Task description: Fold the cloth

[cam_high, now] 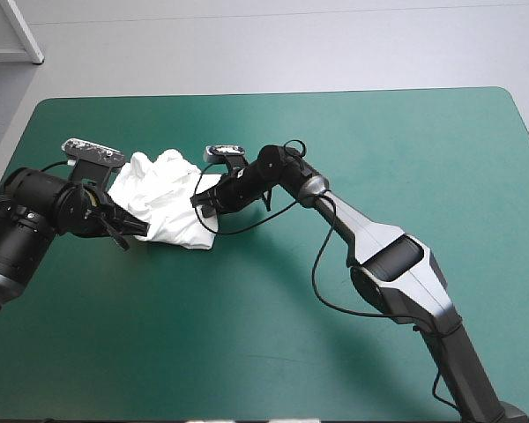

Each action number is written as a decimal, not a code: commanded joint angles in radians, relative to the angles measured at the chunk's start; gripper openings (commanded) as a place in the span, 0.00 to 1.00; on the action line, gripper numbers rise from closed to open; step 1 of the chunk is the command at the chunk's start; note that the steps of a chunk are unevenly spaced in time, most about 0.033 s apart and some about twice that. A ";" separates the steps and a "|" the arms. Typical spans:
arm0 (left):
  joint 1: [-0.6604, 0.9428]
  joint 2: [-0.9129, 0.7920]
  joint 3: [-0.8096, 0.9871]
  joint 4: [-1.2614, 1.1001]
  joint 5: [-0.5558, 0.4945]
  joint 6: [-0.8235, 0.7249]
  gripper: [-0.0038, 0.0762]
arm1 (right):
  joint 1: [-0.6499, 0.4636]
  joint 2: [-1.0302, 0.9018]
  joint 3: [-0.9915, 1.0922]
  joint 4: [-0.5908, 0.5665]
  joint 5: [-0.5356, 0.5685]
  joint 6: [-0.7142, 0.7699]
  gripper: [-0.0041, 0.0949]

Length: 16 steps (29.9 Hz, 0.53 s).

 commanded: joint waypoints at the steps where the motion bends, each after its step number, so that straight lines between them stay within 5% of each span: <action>1: -0.001 -0.030 -0.026 0.016 -0.040 0.004 0.07 | -0.013 -0.096 -0.046 -0.027 0.029 0.009 0.03; 6: -0.001 -0.030 -0.026 0.016 -0.063 0.018 0.07 | -0.071 -0.114 -0.143 -0.213 0.254 0.109 0.02; 16: -0.001 -0.035 -0.026 0.009 -0.089 0.048 0.07 | -0.262 -0.216 -0.170 -0.509 0.264 0.225 0.02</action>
